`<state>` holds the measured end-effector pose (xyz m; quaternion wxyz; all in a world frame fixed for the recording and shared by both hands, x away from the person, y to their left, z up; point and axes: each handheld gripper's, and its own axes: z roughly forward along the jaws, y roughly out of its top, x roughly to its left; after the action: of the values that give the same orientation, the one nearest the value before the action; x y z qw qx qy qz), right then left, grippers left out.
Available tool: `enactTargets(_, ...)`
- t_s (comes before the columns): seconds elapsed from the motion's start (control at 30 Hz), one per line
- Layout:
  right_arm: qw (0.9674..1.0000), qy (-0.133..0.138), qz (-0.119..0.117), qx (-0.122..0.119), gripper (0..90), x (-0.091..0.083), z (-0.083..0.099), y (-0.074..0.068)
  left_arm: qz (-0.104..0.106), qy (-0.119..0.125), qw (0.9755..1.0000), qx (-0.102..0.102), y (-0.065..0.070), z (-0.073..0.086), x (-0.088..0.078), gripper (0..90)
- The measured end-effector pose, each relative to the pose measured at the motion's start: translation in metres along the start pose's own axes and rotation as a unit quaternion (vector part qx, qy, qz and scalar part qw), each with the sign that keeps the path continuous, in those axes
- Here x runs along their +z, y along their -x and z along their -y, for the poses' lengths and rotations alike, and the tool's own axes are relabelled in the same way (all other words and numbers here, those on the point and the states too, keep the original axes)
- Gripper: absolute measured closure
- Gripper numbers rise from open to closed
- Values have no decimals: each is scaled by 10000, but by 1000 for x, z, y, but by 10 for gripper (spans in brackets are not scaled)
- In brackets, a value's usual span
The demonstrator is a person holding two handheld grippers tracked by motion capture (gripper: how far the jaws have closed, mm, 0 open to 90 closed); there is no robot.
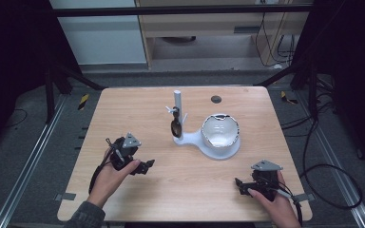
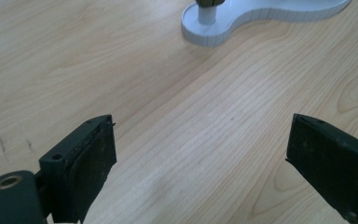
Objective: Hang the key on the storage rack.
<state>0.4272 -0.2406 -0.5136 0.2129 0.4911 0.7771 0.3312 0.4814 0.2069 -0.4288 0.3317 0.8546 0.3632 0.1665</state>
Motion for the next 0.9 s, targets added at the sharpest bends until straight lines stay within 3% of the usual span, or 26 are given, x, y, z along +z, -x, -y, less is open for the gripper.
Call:
enactTargets(0.23,10000,-1,-1,-2,5,0,0,0,-55,-182,9998,-109,-7,19,3,77)
enactTargets(0.33,10000,0,-1,-2,5,0,0,0,-191,-363,9992,5,-9,27,6,82)
enactTargets(0.57,10000,1,3,-4,5,0,0,0,-324,-444,9985,8,-14,38,9,82)
enactTargets(0.7,10000,-12,-1,23,5,0,0,0,-367,-378,9986,38,-14,45,8,83)
enactTargets(0.9,10000,-11,-1,25,5,0,0,-1,-434,-246,9986,-201,-24,56,8,83)
